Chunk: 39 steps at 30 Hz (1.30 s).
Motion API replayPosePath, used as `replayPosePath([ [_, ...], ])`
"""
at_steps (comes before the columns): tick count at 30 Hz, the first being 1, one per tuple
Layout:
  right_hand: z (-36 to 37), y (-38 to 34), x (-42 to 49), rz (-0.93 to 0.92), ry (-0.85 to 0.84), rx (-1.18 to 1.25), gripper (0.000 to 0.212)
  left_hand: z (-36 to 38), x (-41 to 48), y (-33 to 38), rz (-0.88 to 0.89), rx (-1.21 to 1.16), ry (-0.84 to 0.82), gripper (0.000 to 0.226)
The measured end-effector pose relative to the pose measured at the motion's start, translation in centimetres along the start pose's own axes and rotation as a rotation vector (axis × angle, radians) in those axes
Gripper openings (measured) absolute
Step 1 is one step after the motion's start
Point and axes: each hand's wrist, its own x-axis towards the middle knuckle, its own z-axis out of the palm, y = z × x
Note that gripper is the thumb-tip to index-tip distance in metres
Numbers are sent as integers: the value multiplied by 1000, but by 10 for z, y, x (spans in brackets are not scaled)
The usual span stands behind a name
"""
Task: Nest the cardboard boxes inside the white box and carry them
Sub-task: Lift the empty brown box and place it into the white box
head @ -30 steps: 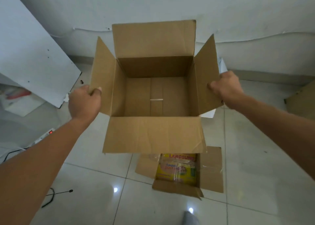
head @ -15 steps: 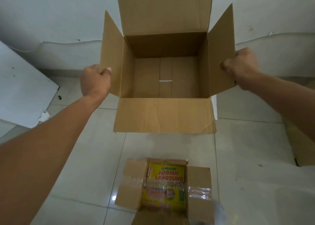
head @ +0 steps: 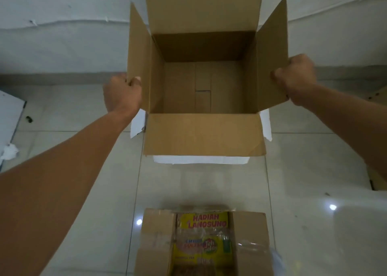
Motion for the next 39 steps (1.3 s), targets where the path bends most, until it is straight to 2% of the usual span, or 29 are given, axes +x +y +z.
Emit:
replayPosePath([
  [7, 41, 21, 31, 81, -33, -51, 16, 40, 19, -22, -12, 111, -10, 22],
  [17, 93, 55, 41, 79, -43, -152, 12, 77, 26, -63, -12, 110, -61, 24],
  [20, 104, 62, 44, 85, -32, -179, 18, 84, 28, -70, -28, 79, -67, 25],
  [34, 129, 78, 70, 77, -50, -275, 32, 109, 39, -93, -20, 68, -174, 28],
  [39, 131, 90, 70, 109, -96, -211, 42, 115, 33, -97, 24, 119, -151, 32],
])
